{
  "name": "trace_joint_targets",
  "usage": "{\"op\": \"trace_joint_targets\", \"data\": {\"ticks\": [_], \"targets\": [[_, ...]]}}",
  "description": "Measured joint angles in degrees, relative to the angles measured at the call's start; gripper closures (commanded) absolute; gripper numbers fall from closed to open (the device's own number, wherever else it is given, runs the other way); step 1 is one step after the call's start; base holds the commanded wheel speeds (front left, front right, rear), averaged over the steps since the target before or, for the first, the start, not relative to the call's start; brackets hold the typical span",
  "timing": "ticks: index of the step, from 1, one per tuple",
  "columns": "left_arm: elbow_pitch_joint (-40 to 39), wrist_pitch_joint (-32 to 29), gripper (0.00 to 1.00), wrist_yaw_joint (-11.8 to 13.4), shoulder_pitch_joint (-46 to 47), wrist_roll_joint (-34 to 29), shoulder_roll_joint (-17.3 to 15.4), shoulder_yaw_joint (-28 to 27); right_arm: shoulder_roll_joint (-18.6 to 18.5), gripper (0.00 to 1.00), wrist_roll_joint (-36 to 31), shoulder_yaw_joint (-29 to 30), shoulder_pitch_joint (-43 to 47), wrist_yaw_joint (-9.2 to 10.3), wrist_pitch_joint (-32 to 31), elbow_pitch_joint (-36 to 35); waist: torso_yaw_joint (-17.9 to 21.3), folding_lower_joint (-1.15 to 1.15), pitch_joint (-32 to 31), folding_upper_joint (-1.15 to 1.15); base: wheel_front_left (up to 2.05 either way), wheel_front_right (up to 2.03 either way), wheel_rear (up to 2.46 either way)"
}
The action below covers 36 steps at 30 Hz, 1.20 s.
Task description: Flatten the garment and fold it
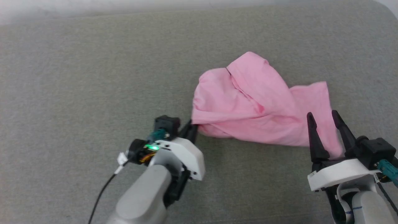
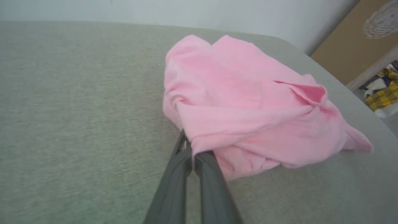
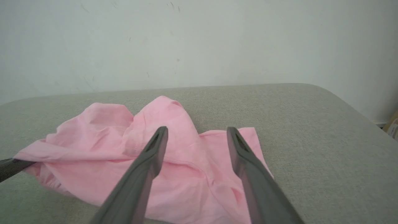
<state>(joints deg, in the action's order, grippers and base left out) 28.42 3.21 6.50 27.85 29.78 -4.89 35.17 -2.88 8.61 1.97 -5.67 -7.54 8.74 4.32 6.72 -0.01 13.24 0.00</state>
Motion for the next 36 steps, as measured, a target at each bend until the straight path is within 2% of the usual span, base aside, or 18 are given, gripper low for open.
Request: {"op": "trace_joint_targets", "data": {"ticks": [9, 12, 13, 14, 15, 20, 28, 33, 36], "targets": [[-5.58, 2.59, 1.00, 6.84, -3.58, 1.51, -7.64, -7.46, 0.01, 0.00, -0.79, -1.42, -0.20, 0.00, -1.63, -0.55, -5.41, 0.01, -0.97, 0.00, 0.00, 0.00, 0.00], [-6.23, 2.33, 1.00, 8.21, -5.38, 1.96, -9.05, -8.76, 0.02, 0.00, -1.27, -2.68, -0.21, 0.00, -2.58, -0.56, -7.12, 0.01, -1.29, 0.00, 0.00, 0.00, 0.00], [-6.36, 2.27, 0.65, 8.21, -6.06, 2.31, -9.26, -8.91, 0.02, 0.00, -1.56, -3.19, -0.21, 0.00, -2.92, -0.55, -7.67, 0.00, -1.40, 0.00, 0.00, 0.00, 0.00], [-6.51, 2.27, 0.24, 8.17, -6.76, 2.72, -9.33, -9.03, 0.01, 0.00, -1.86, -3.71, -0.25, 0.00, -3.28, -0.57, -8.20, 0.01, -1.50, 0.00, 0.00, 0.00, 0.00], [-6.62, 2.35, 0.00, 8.13, -7.40, 3.08, -9.29, -9.06, 0.00, 0.00, -2.34, -4.43, -0.29, 0.00, -3.75, -0.58, -8.75, 0.01, -1.60, 0.00, 0.00, 0.00, 0.00], [-6.72, 3.66, 0.00, 7.55, -9.84, 4.03, -9.02, -9.16, -0.46, 0.00, -4.32, -10.74, -1.91, 0.00, -6.49, -0.47, -11.52, 0.01, -2.04, 0.00, 0.00, 0.00, 0.00], [-7.17, 10.33, 0.00, 6.28, -12.17, 4.34, -7.79, -10.31, -4.98, 0.00, -4.72, -21.98, -7.10, -0.01, -14.70, 3.52, -16.41, 0.01, -2.43, 0.00, 0.00, 0.00, 0.00], [-10.46, 11.45, 0.00, 6.23, -12.83, 1.20, -6.15, -13.36, -6.56, 0.00, -5.05, -24.83, -11.13, -0.01, -18.33, 7.50, -19.41, 0.01, -2.29, 0.00, 0.00, 0.00, 0.00], [-13.15, 11.50, 0.00, 6.12, -13.19, -1.74, -4.72, -15.51, -6.46, 0.00, -5.35, -24.40, -13.08, 0.00, -19.64, 9.42, -21.03, 0.01, -1.94, 0.00, 0.00, 0.00, 0.00]]}}
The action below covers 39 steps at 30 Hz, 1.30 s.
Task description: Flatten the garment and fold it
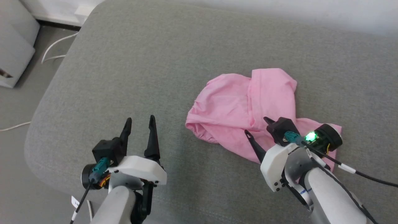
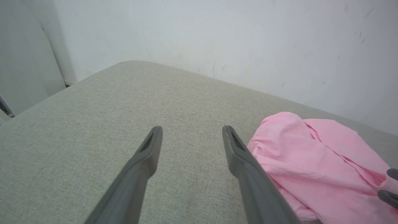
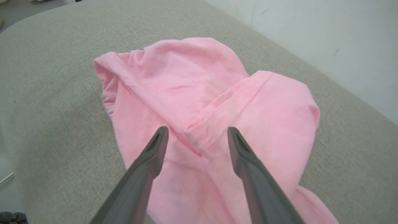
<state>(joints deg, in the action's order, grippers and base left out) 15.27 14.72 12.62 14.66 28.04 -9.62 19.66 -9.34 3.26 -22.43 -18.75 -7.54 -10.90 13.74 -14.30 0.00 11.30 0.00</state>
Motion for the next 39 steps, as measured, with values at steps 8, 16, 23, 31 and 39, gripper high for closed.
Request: {"op": "trace_joint_targets", "data": {"ticks": [8, 16, 23, 31, 39], "targets": [[-0.90, 0.01, 0.00, -2.59, -1.69, -3.94, 3.01, -4.37, 1.74, 1.00, -1.00, 4.23, -0.80, -0.01, -2.24, 1.23, -2.18, 0.00, 1.70, 0.00, 0.00, 0.00, 0.00], [-0.92, 0.01, 0.00, -5.00, -2.09, -6.77, 4.09, -7.90, 4.71, 1.00, 0.40, 15.08, 1.99, -0.01, -0.13, -4.42, -0.48, 0.00, 1.17, 0.00, 0.00, 0.00, 0.00], [-0.87, 0.01, 0.00, -6.09, -2.92, -8.53, 4.44, -9.20, 6.26, 1.00, 2.56, 36.20, 10.13, 0.00, 0.22, -8.56, 2.25, 0.00, -0.13, 0.00, 0.00, 0.00, 0.00], [0.00, 0.01, 0.00, -7.28, -2.91, -9.65, 4.45, -9.75, 6.31, 1.00, 7.42, 49.27, 14.27, 0.00, -4.79, -2.77, 6.00, 0.00, -0.79, 0.00, 0.00, 0.00, 0.00], [1.33, 0.01, 0.00, -8.16, -2.83, -9.98, 4.63, -8.69, 6.34, 0.00, 4.69, 44.39, 14.33, 0.00, -1.11, -6.92, 9.00, 0.00, -1.16, 0.00, 0.00, 0.00, 0.00]]}}
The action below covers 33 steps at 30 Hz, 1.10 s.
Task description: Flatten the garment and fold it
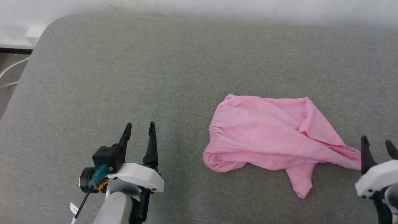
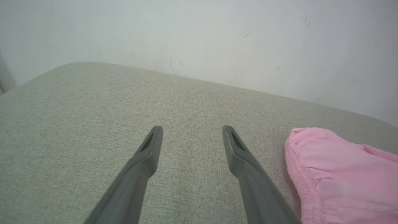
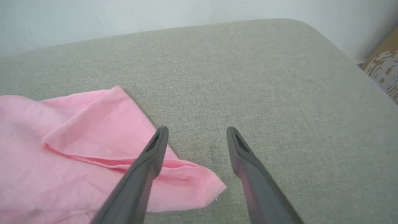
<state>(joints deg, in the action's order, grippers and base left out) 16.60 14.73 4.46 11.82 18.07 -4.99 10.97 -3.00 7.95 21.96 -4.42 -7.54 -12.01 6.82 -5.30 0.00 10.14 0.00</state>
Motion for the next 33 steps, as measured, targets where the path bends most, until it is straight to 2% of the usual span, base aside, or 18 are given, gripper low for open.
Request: {"op": "trace_joint_targets", "data": {"ticks": [4, 7, 15, 24, 28, 32, 33], "targets": [[1.26, -0.11, 0.00, -1.00, 0.98, -0.02, 0.29, 1.63, 0.04, 0.00, -1.19, -6.05, 0.57, -0.01, 5.04, -5.83, 1.08, 0.00, -0.27, 0.00, 0.00, 0.00, 0.00], [2.76, -1.63, 0.00, -2.13, 4.16, -0.01, 0.65, 3.44, 0.04, 0.00, -1.60, -9.27, 1.75, 0.00, 6.46, -8.35, 1.85, 0.00, -0.31, 0.00, 0.00, 0.00, 0.00], [11.66, -11.90, 0.00, -5.46, 16.91, 3.85, 1.80, 9.01, 0.04, 0.00, -1.42, -14.39, 2.13, 0.00, 6.49, -9.94, 3.72, 0.00, 0.72, 0.00, 0.00, 0.00, 0.00], [23.79, -24.12, 0.00, -5.30, 28.04, 11.04, 2.07, 18.14, 0.03, 0.00, -0.97, -17.81, 1.76, 0.00, 6.17, -10.12, 6.19, 0.00, 2.66, 0.00, 0.00, 0.00, 0.00], [29.89, -31.49, 0.00, -3.23, 31.67, 10.49, 2.12, 22.71, 0.03, 0.00, -0.82, -18.53, 1.22, 0.00, 6.31, -9.94, 7.16, -0.01, 3.64, 0.00, 0.00, 0.00, 0.00], [32.31, -37.55, 0.00, -3.49, 33.96, 10.94, 2.03, 25.19, 0.03, 0.00, -0.55, -18.70, 1.16, 0.00, 6.58, -9.49, 7.84, 0.00, 4.26, 0.00, 0.00, 0.00, 0.00], [32.31, -38.89, 0.55, -3.92, 34.31, 11.62, 1.92, 25.58, 0.03, 0.00, -0.43, -18.68, 1.15, 0.00, 6.59, -9.39, 7.91, 0.00, 4.32, 0.00, 0.00, 0.00, 0.00]]}}
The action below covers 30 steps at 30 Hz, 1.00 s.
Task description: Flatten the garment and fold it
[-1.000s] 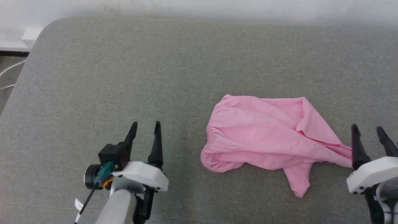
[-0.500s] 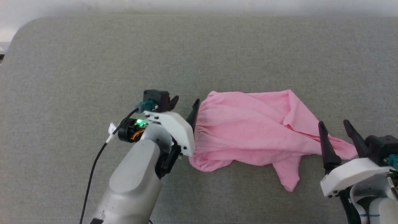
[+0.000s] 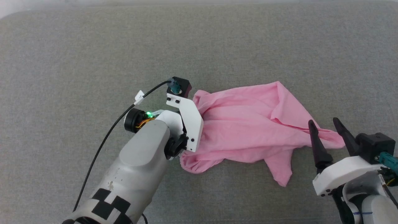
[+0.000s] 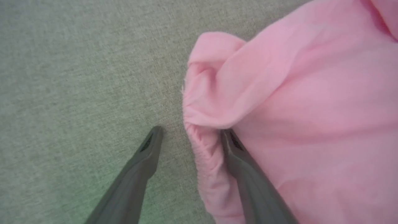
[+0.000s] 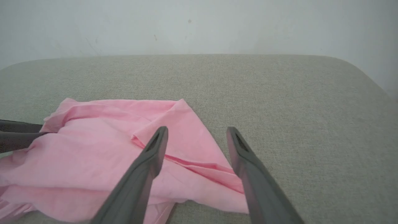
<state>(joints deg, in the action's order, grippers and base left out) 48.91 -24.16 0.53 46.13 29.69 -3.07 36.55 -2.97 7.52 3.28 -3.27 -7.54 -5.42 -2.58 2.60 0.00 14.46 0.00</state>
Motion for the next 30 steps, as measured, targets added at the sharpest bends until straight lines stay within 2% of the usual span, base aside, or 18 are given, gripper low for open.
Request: {"op": "trace_joint_targets", "data": {"ticks": [1, 2, 4, 8, 14, 19, 20, 21, 22, 26, 30], "targets": [[-0.07, -0.93, 0.97, -0.23, 0.19, 0.52, -0.12, 0.32, -0.01, 0.00, 0.03, 0.03, -0.02, 0.00, 0.05, 0.10, -0.04, 0.00, 0.01, 0.00, 0.00, 0.00, 0.00], [-0.19, -1.21, 1.00, -0.48, 0.19, 0.86, -0.16, 0.62, -0.01, 0.00, 0.04, 0.04, -0.06, 0.00, 0.10, 0.19, -0.14, 0.00, -0.01, 0.00, 0.00, 0.00, 0.00], [-0.54, 0.45, 1.00, 0.07, 0.01, 0.98, -0.09, 0.71, 0.00, 0.00, 0.19, 0.09, -0.32, 0.00, 0.18, 0.24, -0.46, 0.00, -0.05, 0.00, 0.00, 0.00, 0.00], [-2.04, 9.60, 1.00, 4.20, -2.81, 0.87, -0.35, -0.93, -0.01, 0.00, 0.01, -0.63, -1.08, 0.00, 0.47, 0.13, -1.54, 0.00, -0.03, 0.00, 0.00, 0.00, 0.00], [-6.32, 19.87, 1.00, 9.46, -7.56, 1.32, -4.92, -6.00, -0.24, 0.00, -1.69, -4.38, -2.77, 0.00, 0.20, -0.40, -3.78, 0.00, 0.06, 0.00, 0.00, 0.00, 0.00], [-11.25, 22.27, 1.00, 10.60, -12.11, 2.86, -7.60, -8.17, -2.43, 0.00, -2.10, -10.17, -6.20, 0.00, -1.05, -0.11, -5.99, 0.00, 0.30, 0.00, 0.00, 0.00, 0.00], [-12.33, 22.61, 0.95, 10.39, -12.99, 3.49, -7.58, -8.47, -3.12, 0.00, -2.09, -11.68, -7.32, 0.00, -1.25, 0.21, -6.48, -0.01, 0.38, 0.00, 0.00, 0.00, 0.00], [-13.28, 22.92, 0.44, 10.01, -13.77, 3.91, -7.57, -8.56, -3.72, 0.00, -2.09, -13.27, -8.50, 0.00, -1.78, 0.71, -6.94, 0.00, 0.46, 0.00, 0.00, 0.00, 0.00], [-14.14, 23.48, 0.00, 9.71, -14.47, 4.09, -7.54, -8.48, -4.33, 0.00, -2.05, -14.93, -9.77, 0.00, -2.78, 1.47, -7.41, 0.00, 0.55, 0.00, 0.00, 0.00, 0.00], [-16.88, 26.33, 0.00, 9.56, -16.65, 4.79, -6.82, -8.76, -5.67, 0.00, -1.82, -20.33, -14.74, 0.00, -7.44, 5.13, -9.15, -0.01, 0.92, 0.00, 0.00, 0.00, 0.00], [-19.18, 31.66, 0.00, 9.71, -18.16, 4.75, -5.90, -9.17, -5.63, 0.00, -1.54, -22.62, -19.25, -0.01, -15.60, 9.23, -10.71, -0.01, 1.24, 0.00, 0.00, 0.00, 0.00]]}}
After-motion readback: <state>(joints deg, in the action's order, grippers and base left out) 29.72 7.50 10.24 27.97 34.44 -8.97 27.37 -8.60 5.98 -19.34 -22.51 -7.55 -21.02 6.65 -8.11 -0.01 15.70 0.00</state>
